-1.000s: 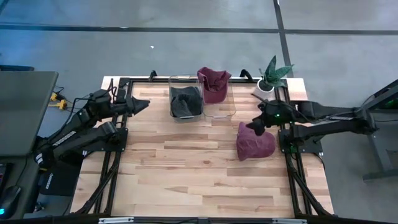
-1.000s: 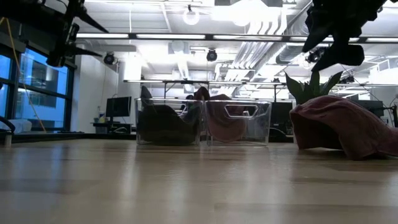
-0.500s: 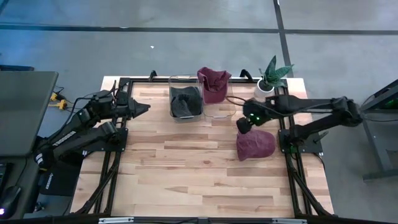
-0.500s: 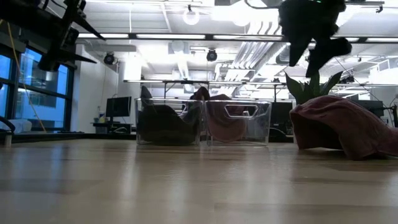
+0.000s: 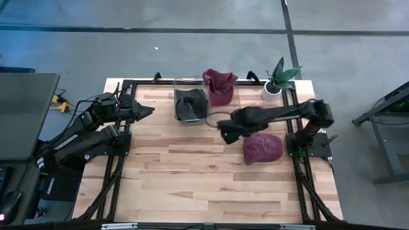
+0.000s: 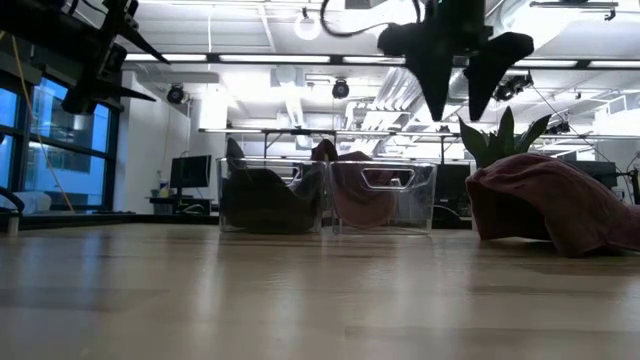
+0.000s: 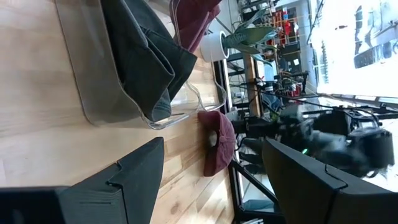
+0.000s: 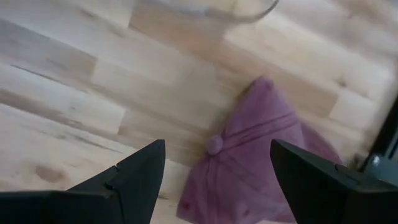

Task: Pick & Place hat
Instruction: Put the red cap into the right transparent bin

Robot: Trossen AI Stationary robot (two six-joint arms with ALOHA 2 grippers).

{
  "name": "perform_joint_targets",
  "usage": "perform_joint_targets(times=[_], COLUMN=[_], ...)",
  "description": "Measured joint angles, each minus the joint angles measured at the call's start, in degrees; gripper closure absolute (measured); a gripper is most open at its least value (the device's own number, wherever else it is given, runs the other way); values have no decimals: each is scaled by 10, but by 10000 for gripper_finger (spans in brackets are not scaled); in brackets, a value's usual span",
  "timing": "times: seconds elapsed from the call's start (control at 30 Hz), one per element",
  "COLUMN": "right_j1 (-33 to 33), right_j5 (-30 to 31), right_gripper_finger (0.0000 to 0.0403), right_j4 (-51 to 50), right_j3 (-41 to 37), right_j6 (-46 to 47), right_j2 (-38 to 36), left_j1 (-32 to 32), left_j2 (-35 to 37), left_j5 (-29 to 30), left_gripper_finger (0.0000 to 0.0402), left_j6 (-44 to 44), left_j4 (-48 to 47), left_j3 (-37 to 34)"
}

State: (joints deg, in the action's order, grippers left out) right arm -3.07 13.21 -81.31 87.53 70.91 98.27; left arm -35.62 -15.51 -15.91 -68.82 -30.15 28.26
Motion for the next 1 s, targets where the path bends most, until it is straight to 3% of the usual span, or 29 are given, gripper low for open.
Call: perform_joint_targets(times=[0.4, 0.8, 1.0], right_j1=[-88, -93, -88], right_j5=[14, -32, -37], right_gripper_finger=[116, 116, 116], right_j4=[-26, -52, -56], right_j3=[21, 20, 20], right_j6=[166, 267, 276], right_j2=[101, 128, 128], left_j1=[0, 0, 0], left_j2=[0, 0, 0], left_j5=[-52, -53, -45], left_gripper_finger=[138, 138, 138], left_j6=[25, 45, 45], left_j4=[-1, -4, -4], left_j3=[0, 0, 0])
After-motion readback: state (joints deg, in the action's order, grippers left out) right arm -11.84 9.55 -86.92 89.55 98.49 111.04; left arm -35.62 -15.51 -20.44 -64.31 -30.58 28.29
